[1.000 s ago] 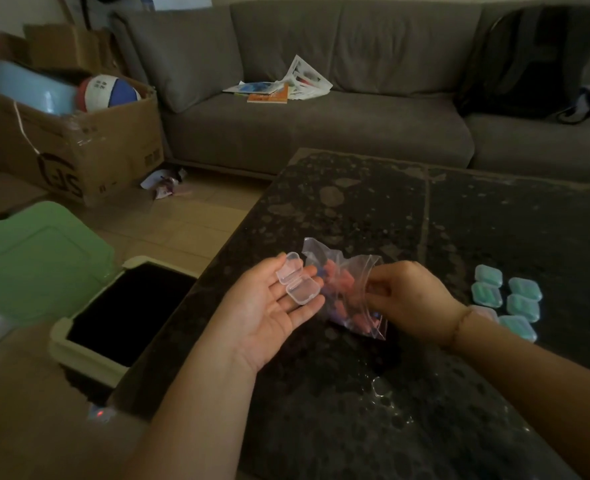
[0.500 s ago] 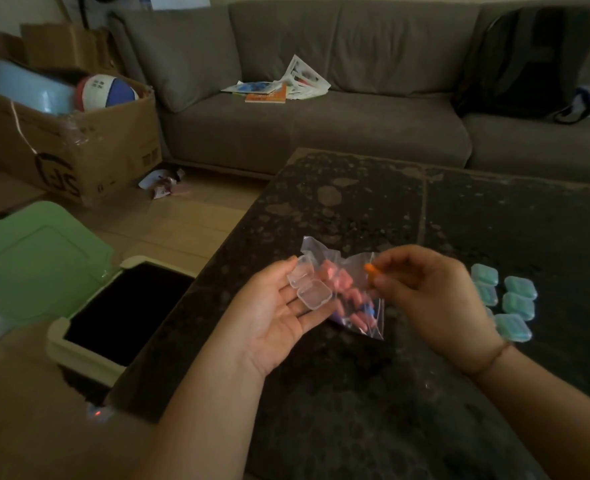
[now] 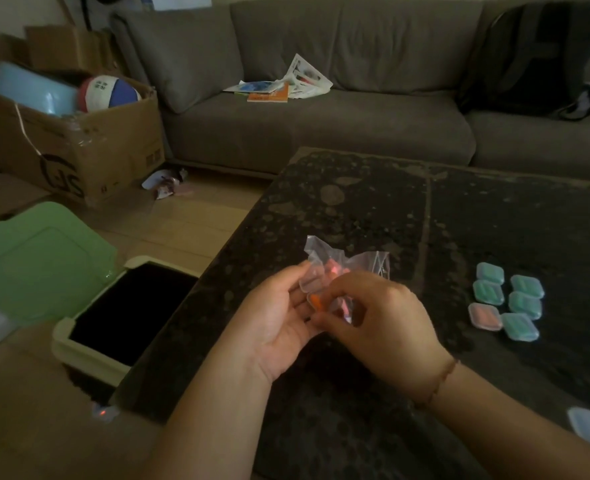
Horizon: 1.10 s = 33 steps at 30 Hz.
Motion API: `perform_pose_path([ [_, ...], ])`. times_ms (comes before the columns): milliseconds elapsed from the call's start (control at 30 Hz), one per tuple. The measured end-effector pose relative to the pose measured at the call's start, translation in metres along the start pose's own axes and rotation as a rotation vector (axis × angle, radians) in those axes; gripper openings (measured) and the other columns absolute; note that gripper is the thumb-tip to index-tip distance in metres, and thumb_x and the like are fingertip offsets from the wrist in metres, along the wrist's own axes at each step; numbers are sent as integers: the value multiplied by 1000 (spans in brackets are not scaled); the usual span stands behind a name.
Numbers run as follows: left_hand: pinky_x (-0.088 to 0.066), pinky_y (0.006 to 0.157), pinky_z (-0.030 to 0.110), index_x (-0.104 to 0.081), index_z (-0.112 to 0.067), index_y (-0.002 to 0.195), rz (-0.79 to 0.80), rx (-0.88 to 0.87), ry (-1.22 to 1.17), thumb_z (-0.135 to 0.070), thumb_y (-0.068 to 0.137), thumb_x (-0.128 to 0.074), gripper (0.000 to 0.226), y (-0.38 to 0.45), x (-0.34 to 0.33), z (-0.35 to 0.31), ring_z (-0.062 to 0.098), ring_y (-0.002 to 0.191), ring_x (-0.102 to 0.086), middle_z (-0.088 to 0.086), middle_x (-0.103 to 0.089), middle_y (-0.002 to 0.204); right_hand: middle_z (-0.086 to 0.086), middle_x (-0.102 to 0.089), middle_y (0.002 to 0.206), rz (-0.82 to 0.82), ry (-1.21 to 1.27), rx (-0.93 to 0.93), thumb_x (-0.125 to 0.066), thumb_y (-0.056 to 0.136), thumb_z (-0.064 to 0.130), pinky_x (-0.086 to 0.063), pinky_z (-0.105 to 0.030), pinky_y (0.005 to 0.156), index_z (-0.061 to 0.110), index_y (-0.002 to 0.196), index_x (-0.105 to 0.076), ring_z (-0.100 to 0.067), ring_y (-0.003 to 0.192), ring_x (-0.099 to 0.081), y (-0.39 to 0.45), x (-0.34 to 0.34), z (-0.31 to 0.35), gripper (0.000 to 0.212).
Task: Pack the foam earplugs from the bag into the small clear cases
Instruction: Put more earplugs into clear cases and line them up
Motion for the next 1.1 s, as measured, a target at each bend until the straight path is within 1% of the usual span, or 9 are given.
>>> perform_pose_path([
  [67,-59,72,37,-78,-7,101,-17,5,-8,-26,97,-57,28,-2,0,-2,24,87,-76,15,-79,102,22,-59,100,-115,91,-3,-60,84,49,-52,-17,66,42,100,-62,5,79,-58,-3,10,-3,19],
  [200,-60,85,43,-68,-4,121,-86,-12,-66,-26,100,-56,32,0,13,-13,29,102,-75,16,-78,107,14,-66,86,-335,346,-272,-63,86,31,-56,-22,67,38,91,-63,1,79,-64,-4,34,-37,9],
  [300,-60,86,46,-65,-1,126,-157,-16,-148,-25,99,-58,36,4,24,-21,32,106,-73,19,-75,114,12,-57,103,-144,-72,-299,-62,85,37,-51,-21,69,41,93,-63,-2,85,-57,-2,30,-64,9],
  [400,-61,82,46,-65,0,126,-181,-17,-185,-25,100,-58,36,5,29,-25,33,107,-73,20,-75,115,3,-35,138,-2,-348,-172,-56,83,47,-46,-25,76,41,98,-69,-20,120,-40,1,18,-71,21],
  [500,-61,82,46,-64,0,126,-175,-14,-203,-24,99,-58,37,5,28,-25,33,108,-72,21,-74,116,3,-12,158,103,-339,-91,-47,84,49,-43,-38,94,41,96,-72,-27,137,-13,12,8,-71,29],
  [633,-59,87,46,-64,0,126,-161,-7,-197,-24,100,-58,36,5,25,-23,33,109,-72,21,-74,117,13,2,159,229,-233,-192,-52,90,52,-29,-49,110,46,110,-67,-18,139,3,30,-2,-75,26],
  [733,-59,89,46,-65,0,125,-156,-3,-181,-24,100,-58,35,6,24,-22,32,107,-73,20,-75,115,8,-3,160,177,-307,-230,-52,92,50,-32,-51,110,41,114,-67,-25,142,-2,35,-4,-78,28],
  [900,-59,91,47,-66,0,123,-155,-4,-179,-24,100,-58,34,8,23,-20,32,105,-74,19,-76,112,3,-26,155,42,-191,-218,-67,87,34,-36,-37,105,29,107,-72,-26,139,-21,32,-3,-84,21],
  [1100,-61,86,45,-66,0,124,-146,-7,-164,-24,101,-58,34,8,21,-19,31,101,-76,18,-76,112,10,-31,152,124,-216,-268,-59,87,54,-38,-39,104,36,102,-73,-22,138,-21,37,-7,-90,28],
])
Point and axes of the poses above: each hand's wrist, its own y-axis towards the middle knuckle, its own x-axis out of the back of the hand, z = x × y, the point moved 2 cm from there along y, towards the middle knuckle
